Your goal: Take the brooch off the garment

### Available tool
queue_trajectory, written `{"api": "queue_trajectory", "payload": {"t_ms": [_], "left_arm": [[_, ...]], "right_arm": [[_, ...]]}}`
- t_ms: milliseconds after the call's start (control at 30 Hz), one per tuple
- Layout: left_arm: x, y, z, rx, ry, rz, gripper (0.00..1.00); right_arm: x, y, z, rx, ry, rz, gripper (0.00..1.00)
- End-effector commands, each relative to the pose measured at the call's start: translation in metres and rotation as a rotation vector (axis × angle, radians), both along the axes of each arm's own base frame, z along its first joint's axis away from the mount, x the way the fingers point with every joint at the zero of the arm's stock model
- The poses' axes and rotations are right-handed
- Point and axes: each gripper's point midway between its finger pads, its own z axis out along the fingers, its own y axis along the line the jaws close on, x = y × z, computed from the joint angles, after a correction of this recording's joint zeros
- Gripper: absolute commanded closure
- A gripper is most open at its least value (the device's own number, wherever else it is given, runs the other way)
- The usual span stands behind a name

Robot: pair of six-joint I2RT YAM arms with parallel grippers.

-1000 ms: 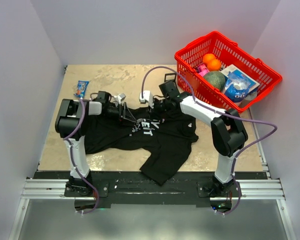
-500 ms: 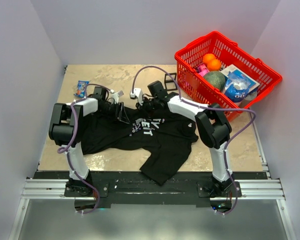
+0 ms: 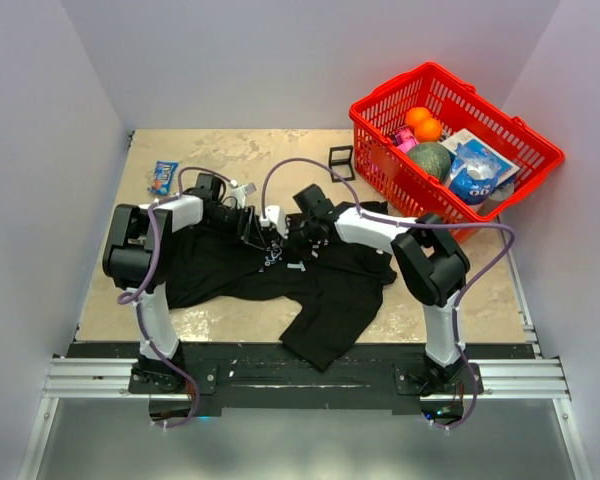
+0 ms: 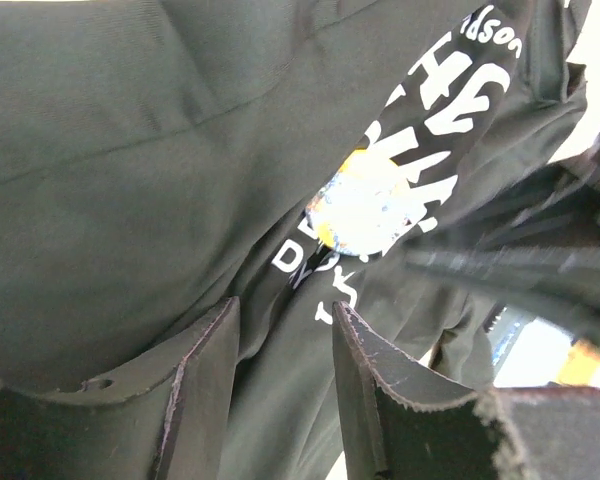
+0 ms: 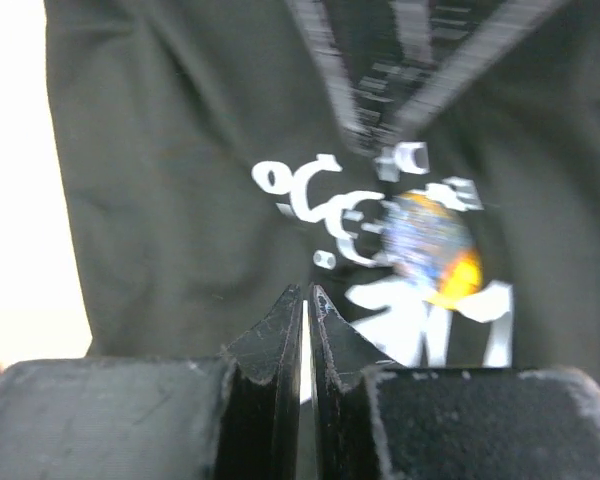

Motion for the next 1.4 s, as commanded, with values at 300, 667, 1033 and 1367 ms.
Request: {"api": "queue_trajectory", "payload": {"t_ms": [300,667,1033,1367], "left_arm": [[0.023,-0.017,0.038,-0.100,-0.073,-0.042,0.54],[0.050,-0.002,0.004,0.052,-0.073,-0.020,0.55],[0.054,0.017,-0.010,0.108,-0.048,0.033,0.55],[0.085,0.025,-0.004,0.110,-0.096,0.039,0.55]], "right_arm": [[0.017,-0.028,0.063,0.006,-0.088,0.084,0.91],[0.035,0.019,0.064,0.118,-0.017,0.008,0.93],[0.027,0.017,0.008,-0.015,-0.028,0.041,0.94],[0.014,-0.002,-0.013,-0.079,0.014,0.040,0.94]]}}
